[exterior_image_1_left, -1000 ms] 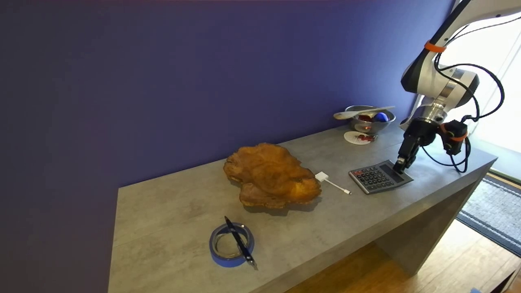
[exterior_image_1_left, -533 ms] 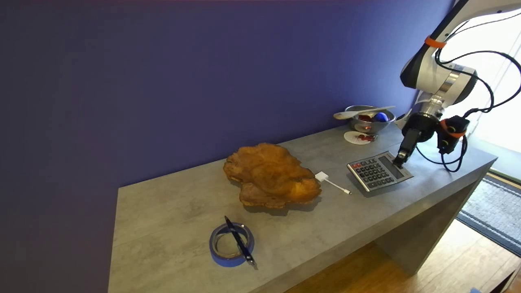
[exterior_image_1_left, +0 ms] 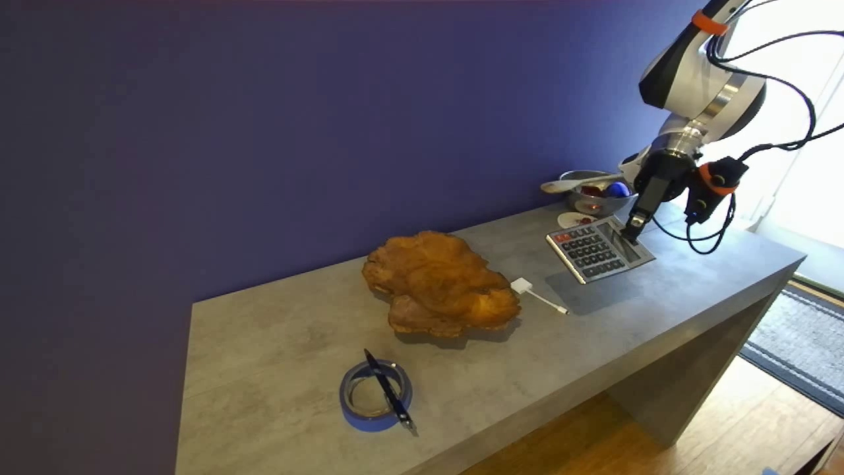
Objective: Put the calculator on the tray
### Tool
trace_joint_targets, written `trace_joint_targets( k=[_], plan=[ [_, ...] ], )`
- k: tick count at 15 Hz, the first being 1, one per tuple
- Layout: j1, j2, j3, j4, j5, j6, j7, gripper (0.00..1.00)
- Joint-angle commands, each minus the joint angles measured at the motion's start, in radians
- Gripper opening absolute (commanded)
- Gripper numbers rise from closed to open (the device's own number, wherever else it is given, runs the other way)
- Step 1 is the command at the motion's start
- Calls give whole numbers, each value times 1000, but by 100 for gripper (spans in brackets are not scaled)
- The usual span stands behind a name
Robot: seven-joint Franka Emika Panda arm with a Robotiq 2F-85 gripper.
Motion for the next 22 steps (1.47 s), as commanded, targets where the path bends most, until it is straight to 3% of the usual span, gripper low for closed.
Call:
trace_joint_targets(
  k=[1, 4, 9, 12, 15, 19, 22],
  plan=[
    [-6, 9, -4, 2, -2, -1, -2, 3],
    [17, 23, 43, 26, 185, 12, 108, 3],
    [186, 35, 130, 162, 382, 154, 396, 3],
    [287, 122, 146, 298, 316, 282, 642, 3],
    [328, 192, 147, 405, 276, 332, 795, 3],
    [290, 259, 133, 465, 250, 307, 886, 3],
    [261, 301, 129, 497, 256, 317, 870, 3]
  ],
)
